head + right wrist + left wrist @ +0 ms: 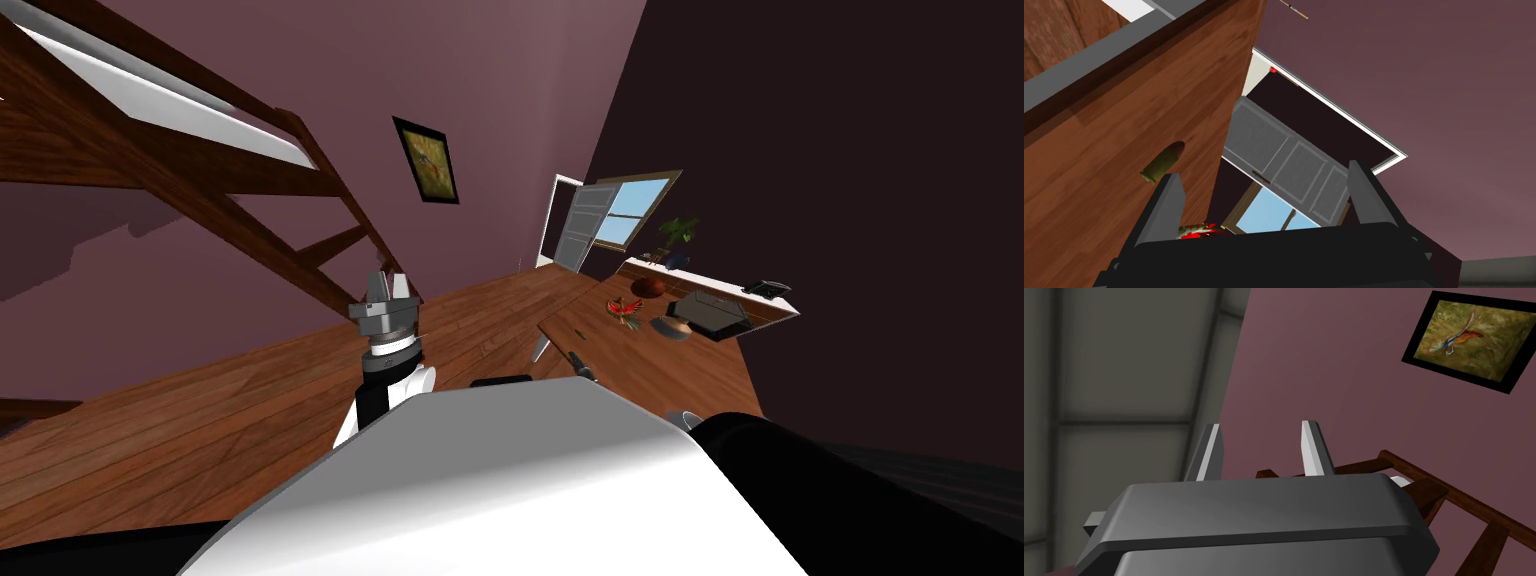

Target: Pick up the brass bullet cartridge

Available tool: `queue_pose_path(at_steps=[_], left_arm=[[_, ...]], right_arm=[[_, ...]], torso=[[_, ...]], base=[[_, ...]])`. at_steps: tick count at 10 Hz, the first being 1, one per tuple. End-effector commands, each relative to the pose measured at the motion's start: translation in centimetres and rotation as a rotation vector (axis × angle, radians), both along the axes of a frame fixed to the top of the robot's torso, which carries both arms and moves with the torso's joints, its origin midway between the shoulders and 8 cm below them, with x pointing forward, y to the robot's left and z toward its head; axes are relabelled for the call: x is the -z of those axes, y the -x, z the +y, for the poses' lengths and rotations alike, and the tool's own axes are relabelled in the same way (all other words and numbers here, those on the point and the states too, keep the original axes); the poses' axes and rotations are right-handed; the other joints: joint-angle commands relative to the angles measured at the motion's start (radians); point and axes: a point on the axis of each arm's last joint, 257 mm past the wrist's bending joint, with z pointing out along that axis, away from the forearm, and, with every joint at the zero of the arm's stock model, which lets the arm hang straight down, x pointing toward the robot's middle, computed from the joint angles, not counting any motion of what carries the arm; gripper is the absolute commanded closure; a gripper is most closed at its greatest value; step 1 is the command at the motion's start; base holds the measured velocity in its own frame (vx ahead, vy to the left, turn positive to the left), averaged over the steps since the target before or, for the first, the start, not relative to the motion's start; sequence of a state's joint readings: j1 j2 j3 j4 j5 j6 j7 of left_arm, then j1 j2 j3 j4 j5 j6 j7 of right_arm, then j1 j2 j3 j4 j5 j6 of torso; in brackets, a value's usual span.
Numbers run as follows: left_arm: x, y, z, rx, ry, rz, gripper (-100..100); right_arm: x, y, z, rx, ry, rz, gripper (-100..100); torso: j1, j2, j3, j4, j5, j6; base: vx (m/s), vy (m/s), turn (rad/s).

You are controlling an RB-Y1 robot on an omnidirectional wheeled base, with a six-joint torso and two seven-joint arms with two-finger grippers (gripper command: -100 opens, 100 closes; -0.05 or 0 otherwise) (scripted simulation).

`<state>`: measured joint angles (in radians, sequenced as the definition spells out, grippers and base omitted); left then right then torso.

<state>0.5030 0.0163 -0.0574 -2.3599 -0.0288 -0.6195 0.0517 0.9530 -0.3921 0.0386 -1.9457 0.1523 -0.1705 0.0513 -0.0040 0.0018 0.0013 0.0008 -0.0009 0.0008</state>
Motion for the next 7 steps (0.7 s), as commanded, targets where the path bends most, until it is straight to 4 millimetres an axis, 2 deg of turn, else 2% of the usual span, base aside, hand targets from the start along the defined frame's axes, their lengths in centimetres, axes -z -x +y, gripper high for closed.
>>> queue_pose_path(at_steps=[1,2,3,4,5,7], left_arm=[[0.0,0.0,0.0,0.0,0.0,0.0,0],[0.0,0.0,0.0,0.0,0.0,0.0,0],[0.0,0.0,0.0,0.0,0.0,0.0,0],[0.0,0.0,0.0,0.0,0.0,0.0,0],[0.0,0.0,0.0,0.0,0.0,0.0,0],[0.0,0.0,0.0,0.0,0.0,0.0,0]], right_arm=[[2.7,2.8,-1.1,-0.005,0.05,0.089,-100],[4.3,5.0,-2.0,-0.015,0.093,0.154,-100],[4.7,5.4,-2.2,-0.012,0.094,0.165,-100],[6.3,8.0,-3.2,-0.023,0.138,0.236,-100],[6.4,8.1,-3.3,-0.023,0.138,0.238,-100],[9.1,13.3,-5.4,-0.057,0.225,0.373,-100]], torso=[[0.0,0.0,0.0,0.0,0.0,0.0],[0.0,-0.001,-0.001,0.0,0.0,-0.001],[0.0,-0.002,-0.001,0.0,0.0,-0.001],[0.0,-0.002,-0.001,-0.001,0.0,0.0],[0.0,-0.003,-0.002,-0.001,0.0,-0.001],[-0.001,-0.004,-0.002,-0.001,0.0,-0.001]], base=[[-0.016,-0.004,0.229],[-0.012,-0.005,0.458],[-0.004,-0.018,0.116],[0.004,-0.011,0.198],[0.007,-0.013,0.157],[0.023,-0.019,0.324]])
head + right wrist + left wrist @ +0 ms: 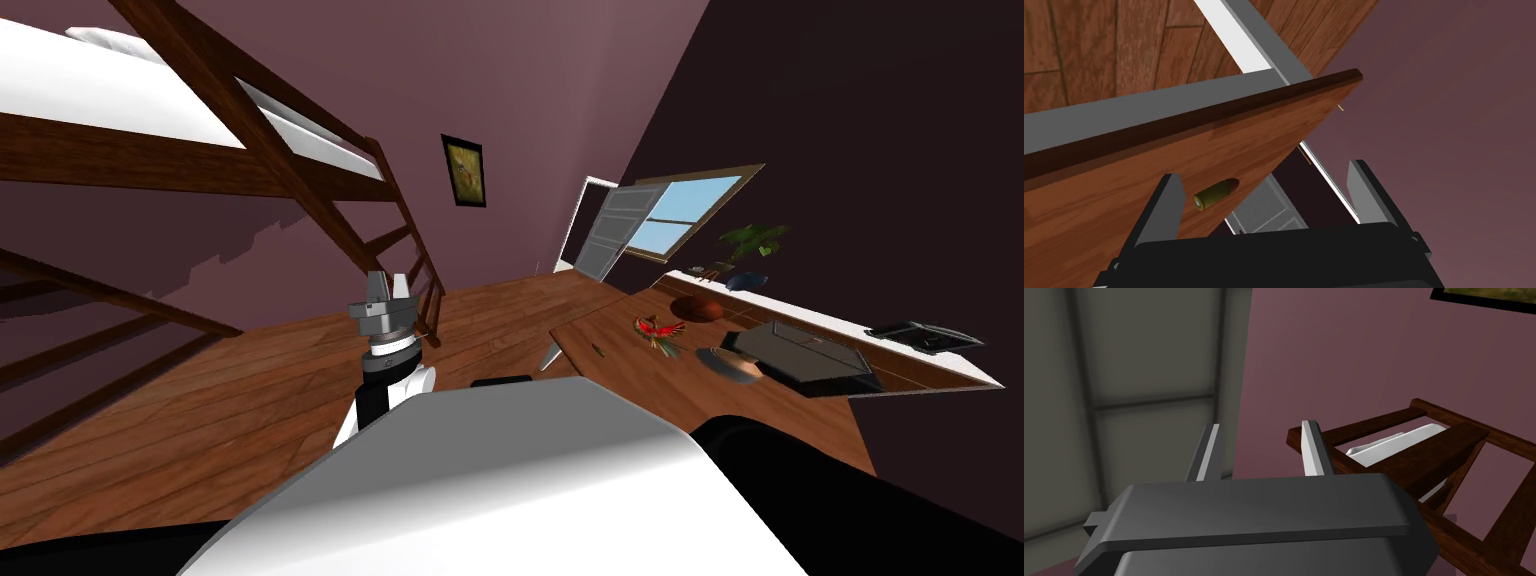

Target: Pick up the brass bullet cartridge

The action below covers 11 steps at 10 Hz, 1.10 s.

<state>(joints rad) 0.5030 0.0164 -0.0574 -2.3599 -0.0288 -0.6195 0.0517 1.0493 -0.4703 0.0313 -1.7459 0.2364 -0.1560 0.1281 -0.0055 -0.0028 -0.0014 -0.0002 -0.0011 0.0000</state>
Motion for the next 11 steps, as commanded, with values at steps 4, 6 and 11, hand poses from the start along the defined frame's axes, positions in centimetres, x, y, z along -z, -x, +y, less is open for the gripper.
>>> queue_pose_path(at_steps=[4,6,11], left_arm=[[0.0,0.0,0.0,0.0,0.0,0.0,0],[0.0,0.0,0.0,0.0,0.0,0.0,0],[0.0,0.0,0.0,0.0,0.0,0.0,0]], right_arm=[[2.7,7.0,-2.6,-0.058,0.108,0.18,-100],[3.8,11.4,-4.4,-0.12,0.178,0.287,-100],[4.9,16.8,-6.6,-0.178,0.242,0.412,-100]], torso=[[0.0,-0.002,-0.001,0.0,0.0,0.0],[0.0,-0.002,-0.001,0.0,0.0,0.0],[0.0,-0.004,-0.002,-0.001,0.0,0.0]], base=[[0.046,-0.034,0.214],[0.066,-0.043,0.301],[0.061,-0.045,0.163]])
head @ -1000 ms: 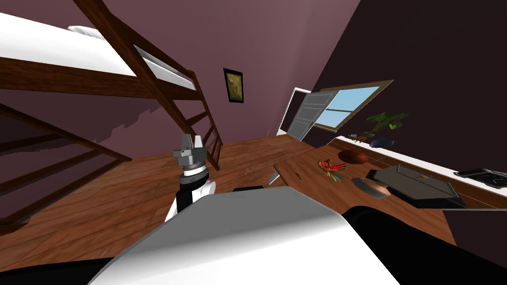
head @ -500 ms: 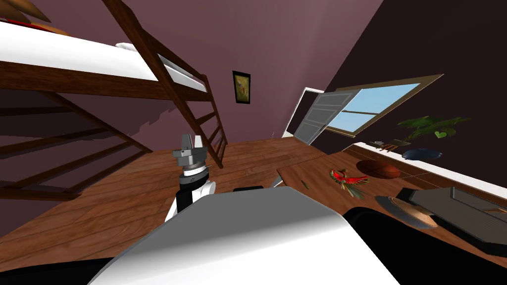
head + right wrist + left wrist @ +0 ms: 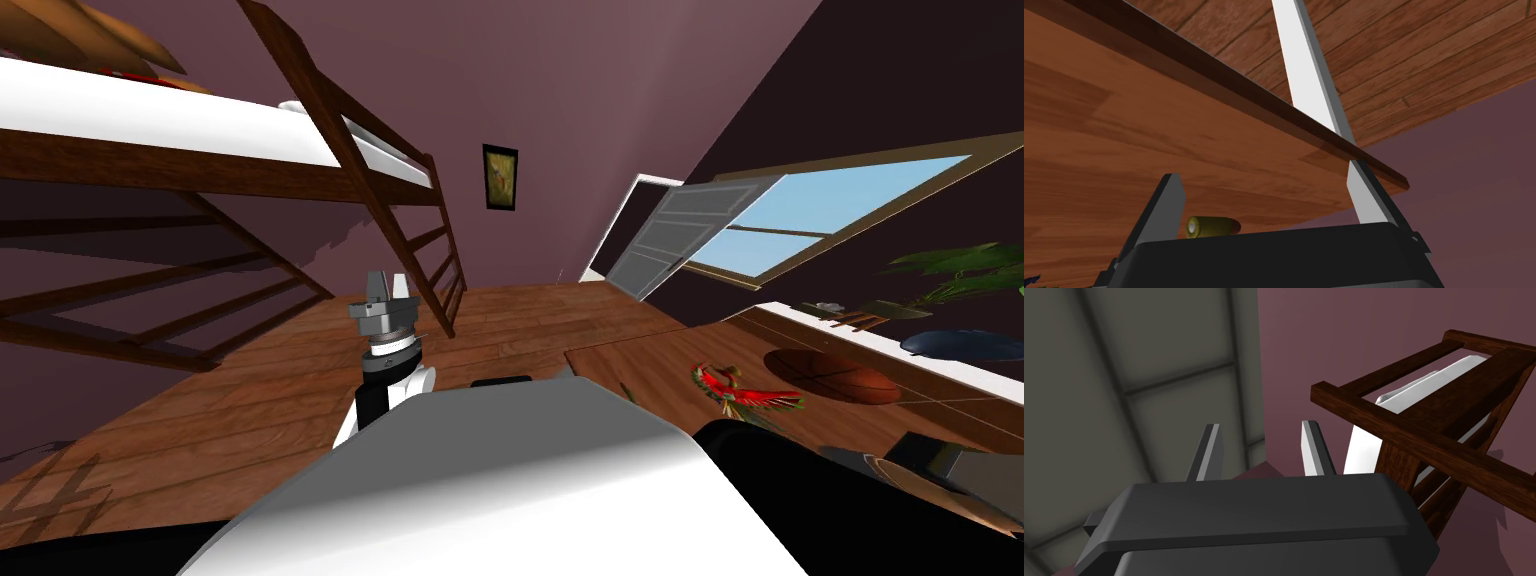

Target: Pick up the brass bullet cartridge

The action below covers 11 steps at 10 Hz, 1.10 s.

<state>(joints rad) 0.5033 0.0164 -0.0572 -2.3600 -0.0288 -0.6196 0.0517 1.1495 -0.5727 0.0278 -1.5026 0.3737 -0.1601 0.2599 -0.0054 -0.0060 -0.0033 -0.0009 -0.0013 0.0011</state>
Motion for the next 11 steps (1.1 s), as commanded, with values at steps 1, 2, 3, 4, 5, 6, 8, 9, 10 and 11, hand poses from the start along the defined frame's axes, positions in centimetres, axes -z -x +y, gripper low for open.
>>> queue_pose_path(at_steps=[1,2,3,4,5,6,8,9,10,11], left_arm=[[0.0,0.0,0.0,0.0,0.0,0.0,0],[0.0,0.0,0.0,0.0,0.0,0.0,0],[0.0,0.0,0.0,0.0,0.0,0.0,0],[0.0,0.0,0.0,0.0,0.0,0.0,0],[0.0,0.0,0.0,0.0,0.0,0.0,0],[0.0,0.0,0.0,0.0,0.0,0.0,0],[0.0,0.0,0.0,0.0,0.0,0.0,0],[0.0,0.0,0.0,0.0,0.0,0.0,0],[0.0,0.0,0.0,0.0,0.0,0.0,0],[0.0,0.0,0.0,0.0,0.0,0.0,0]], right_arm=[[0.4,2.4,-1.2,-0.036,0.03,0.061,-100],[0.4,2.6,-1.3,-0.034,0.031,0.066,-100],[0.5,4.7,-2.1,-0.066,0.054,0.115,-100],[0.5,6.6,-2.9,-0.097,0.075,0.161,-100],[0.5,6.6,-2.9,-0.097,0.075,0.161,-100],[0.5,8.3,-3.7,-0.128,0.093,0.204,-100],[0.4,9.8,-4.4,-0.158,0.108,0.243,-100],[0.2,11.2,-5.0,-0.187,0.121,0.279,-100],[0.1,12.4,-5.6,-0.215,0.132,0.311,-100],[-0.1,13.5,-6.1,-0.242,0.142,0.339,-100]], torso=[[0.0,0.0,0.0,0.0,0.0,0.0],[0.0,0.0,0.0,0.0,0.0,-0.001],[0.0,0.0,0.0,0.0,0.0,0.0],[0.0,-0.001,0.0,0.0,0.0,-0.001],[-0.001,-0.002,-0.001,0.0,0.0,-0.001],[-0.001,-0.002,-0.001,0.0,0.0,0.0],[-0.003,-0.003,-0.002,-0.001,0.0,-0.001],[-0.002,-0.002,-0.001,0.0,-0.001,0.0],[0.0,-0.002,-0.001,0.0,0.0,0.0],[-0.001,-0.003,-0.001,-0.001,0.0,0.0]], base=[[0.06,-0.044,0.222],[0.053,-0.047,0.119],[0.064,-0.041,0.222],[0.091,-0.059,0.294],[0.076,-0.062,0.09],[0.082,-0.065,0.208],[0.084,-0.085,0.186],[0.07,-0.053,0.14],[0.08,-0.058,0.226],[0.103,-0.075,0.232]])
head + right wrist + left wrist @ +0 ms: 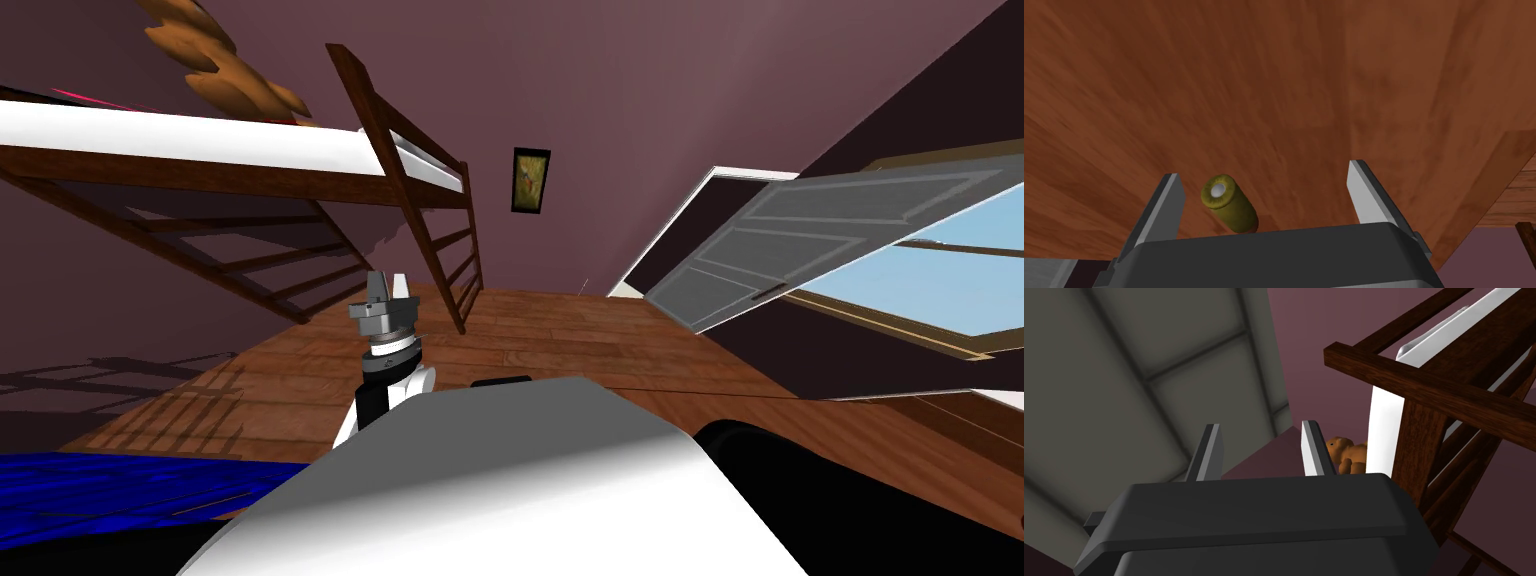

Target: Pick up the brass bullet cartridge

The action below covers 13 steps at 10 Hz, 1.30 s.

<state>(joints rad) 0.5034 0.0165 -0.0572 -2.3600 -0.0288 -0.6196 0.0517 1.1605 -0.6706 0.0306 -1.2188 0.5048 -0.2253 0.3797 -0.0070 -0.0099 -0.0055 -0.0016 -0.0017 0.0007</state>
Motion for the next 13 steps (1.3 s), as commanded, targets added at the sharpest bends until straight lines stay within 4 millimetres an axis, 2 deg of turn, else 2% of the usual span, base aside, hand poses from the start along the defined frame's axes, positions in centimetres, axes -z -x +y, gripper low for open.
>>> queue_pose_path(at_steps=[1,2,3,4,5,8,9,10,13], left_arm=[[0.0,0.0,0.0,0.0,0.0,0.0,0],[0.0,0.0,0.0,0.0,0.0,0.0,0],[0.0,0.0,0.0,0.0,0.0,0.0,0],[0.0,0.0,0.0,0.0,0.0,0.0,0],[0.0,0.0,0.0,0.0,0.0,0.0,0],[0.0,0.0,0.0,0.0,0.0,0.0,0],[0.0,0.0,0.0,0.0,0.0,0.0,0],[0.0,0.0,0.0,0.0,0.0,0.0,0],[0.0,0.0,0.0,0.0,0.0,0.0,0]], right_arm=[[-0.6,1.9,-0.8,-0.067,0.015,0.062,-100],[-0.8,2.5,-1.5,-0.102,0.022,0.088,-100],[-0.7,2.3,-1.0,-0.076,0.016,0.069,-100],[-0.7,2.3,-1.0,-0.083,0.018,0.072,0],[0.2,1.8,-0.9,-0.075,0.019,0.067,-100],[1.7,0.9,-0.6,-0.066,0.02,0.061,-100],[1.5,1.1,-0.6,-0.067,0.02,0.061,-100],[1.5,1.1,-0.6,-0.067,0.02,0.062,100],[1.5,1.1,-0.6,-0.069,0.02,0.062,100]], torso=[[0.0,0.0,0.0,0.0,0.0,0.0],[-0.001,-0.001,-0.001,0.0,0.0,0.0],[-0.001,-0.003,-0.002,-0.001,0.0,0.0],[0.002,0.0,0.0,0.0,0.0,0.001],[0.005,0.004,0.002,0.001,0.001,0.001],[0.005,0.009,0.005,0.002,0.001,0.001],[0.005,0.009,0.005,0.002,0.001,0.001],[0.006,0.008,0.005,0.002,0.001,0.001],[0.006,0.007,0.004,0.002,0.001,0.002]], base=[[0.121,-0.098,0.279],[0.139,-0.098,0.303],[0.064,-0.049,0.066],[0.011,-0.011,-0.006],[-0.026,-0.013,0.055],[-0.051,-0.02,0.041],[-0.022,-0.009,0.008],[0.0,0.0,0.0],[0.0,0.0,0.0]])
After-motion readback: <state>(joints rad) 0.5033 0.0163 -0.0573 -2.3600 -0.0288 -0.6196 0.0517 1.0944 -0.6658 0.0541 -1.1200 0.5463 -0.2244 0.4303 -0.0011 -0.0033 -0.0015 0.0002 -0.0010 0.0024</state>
